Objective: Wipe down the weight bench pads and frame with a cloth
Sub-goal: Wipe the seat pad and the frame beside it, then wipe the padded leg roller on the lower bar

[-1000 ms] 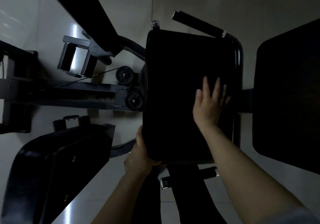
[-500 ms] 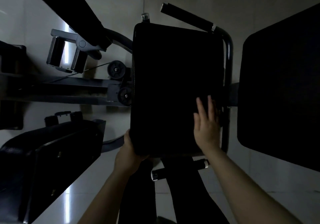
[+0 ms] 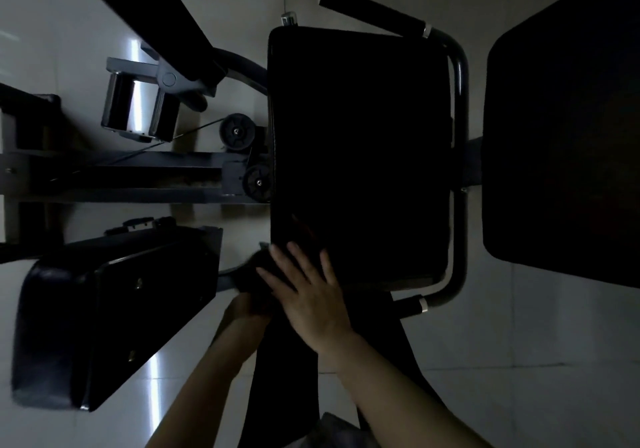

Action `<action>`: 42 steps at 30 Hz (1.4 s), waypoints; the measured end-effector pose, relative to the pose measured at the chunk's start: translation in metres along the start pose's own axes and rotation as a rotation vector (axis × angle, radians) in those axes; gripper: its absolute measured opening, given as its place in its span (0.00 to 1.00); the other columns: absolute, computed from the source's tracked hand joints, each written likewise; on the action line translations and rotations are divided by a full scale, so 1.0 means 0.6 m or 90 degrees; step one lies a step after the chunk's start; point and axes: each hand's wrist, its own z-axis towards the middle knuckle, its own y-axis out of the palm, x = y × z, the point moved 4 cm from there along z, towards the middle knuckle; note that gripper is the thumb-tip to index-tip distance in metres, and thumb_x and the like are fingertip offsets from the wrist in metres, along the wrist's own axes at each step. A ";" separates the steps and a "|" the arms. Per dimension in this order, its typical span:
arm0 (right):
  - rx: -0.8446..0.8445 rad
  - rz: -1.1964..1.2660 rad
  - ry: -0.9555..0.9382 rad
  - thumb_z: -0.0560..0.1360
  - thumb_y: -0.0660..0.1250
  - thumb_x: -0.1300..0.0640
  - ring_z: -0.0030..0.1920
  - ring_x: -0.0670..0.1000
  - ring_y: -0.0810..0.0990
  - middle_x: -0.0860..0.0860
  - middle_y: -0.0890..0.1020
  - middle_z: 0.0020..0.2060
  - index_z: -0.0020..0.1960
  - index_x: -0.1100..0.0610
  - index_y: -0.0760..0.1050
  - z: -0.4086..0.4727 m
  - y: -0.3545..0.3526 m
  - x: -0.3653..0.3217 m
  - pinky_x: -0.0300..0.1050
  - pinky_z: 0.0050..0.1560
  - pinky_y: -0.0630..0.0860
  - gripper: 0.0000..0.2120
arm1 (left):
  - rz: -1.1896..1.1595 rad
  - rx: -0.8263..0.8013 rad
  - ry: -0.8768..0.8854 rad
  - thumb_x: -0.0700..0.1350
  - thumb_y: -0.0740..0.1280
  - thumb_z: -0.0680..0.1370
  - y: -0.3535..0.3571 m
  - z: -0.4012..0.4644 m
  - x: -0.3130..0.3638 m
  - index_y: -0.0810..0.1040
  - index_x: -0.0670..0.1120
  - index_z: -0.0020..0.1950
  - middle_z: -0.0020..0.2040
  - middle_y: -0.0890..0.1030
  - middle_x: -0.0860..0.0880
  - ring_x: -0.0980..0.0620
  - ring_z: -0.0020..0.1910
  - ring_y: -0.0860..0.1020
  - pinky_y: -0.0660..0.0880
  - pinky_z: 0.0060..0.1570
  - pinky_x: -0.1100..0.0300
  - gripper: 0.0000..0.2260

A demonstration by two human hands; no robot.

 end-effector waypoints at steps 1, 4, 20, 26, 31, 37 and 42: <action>0.001 -0.006 0.009 0.72 0.64 0.50 0.72 0.53 0.61 0.50 0.66 0.72 0.69 0.45 0.64 -0.017 0.005 0.026 0.61 0.69 0.57 0.26 | -0.003 -0.006 0.007 0.34 0.58 0.79 -0.001 -0.012 -0.002 0.71 0.38 0.67 0.62 0.76 0.45 0.45 0.62 0.74 0.71 0.43 0.69 0.16; 0.005 0.048 0.243 0.79 0.51 0.48 0.69 0.57 0.63 0.56 0.69 0.69 0.69 0.50 0.64 -0.106 0.005 0.143 0.65 0.63 0.69 0.20 | 0.050 0.040 0.097 0.37 0.64 0.77 -0.005 -0.048 0.013 0.74 0.46 0.65 0.56 0.80 0.49 0.54 0.54 0.78 0.69 0.48 0.70 0.16; -0.163 1.181 0.689 0.74 0.60 0.39 0.51 0.58 0.83 0.59 0.83 0.52 0.58 0.57 0.79 -0.041 -0.212 0.103 0.52 0.53 0.77 0.25 | 0.066 0.461 -0.062 0.56 0.81 0.55 -0.280 -0.142 -0.014 0.49 0.50 0.75 0.68 0.67 0.39 0.36 0.65 0.68 0.70 0.59 0.41 0.58; -0.275 1.123 0.466 0.77 0.60 0.57 0.53 0.58 0.83 0.59 0.83 0.53 0.61 0.58 0.76 0.032 -0.281 0.000 0.47 0.46 0.80 0.15 | 0.229 0.371 0.008 0.51 0.77 0.63 -0.284 -0.141 -0.022 0.59 0.46 0.71 0.65 0.69 0.44 0.41 0.62 0.70 0.69 0.58 0.47 0.42; -0.222 1.052 0.410 0.77 0.60 0.54 0.61 0.53 0.77 0.51 0.79 0.61 0.68 0.51 0.70 0.066 -0.304 -0.063 0.48 0.56 0.74 0.19 | 0.449 0.308 0.208 0.48 0.72 0.67 -0.308 -0.167 -0.081 0.57 0.51 0.74 0.70 0.67 0.50 0.45 0.69 0.66 0.61 0.67 0.49 0.39; -0.233 0.959 0.390 0.79 0.58 0.53 0.58 0.51 0.78 0.49 0.81 0.55 0.67 0.51 0.70 0.066 -0.273 -0.180 0.52 0.64 0.71 0.17 | 0.710 0.244 0.336 0.45 0.80 0.52 -0.353 -0.173 -0.142 0.63 0.56 0.68 0.66 0.74 0.47 0.42 0.67 0.70 0.60 0.66 0.36 0.47; -0.273 0.875 0.322 0.80 0.57 0.53 0.55 0.41 0.77 0.40 0.78 0.53 0.58 0.42 0.70 0.067 -0.220 -0.312 0.33 0.56 0.72 0.10 | 0.408 0.409 0.264 0.44 0.80 0.58 -0.369 -0.186 -0.200 0.55 0.55 0.74 0.75 0.56 0.44 0.40 0.74 0.53 0.57 0.68 0.33 0.51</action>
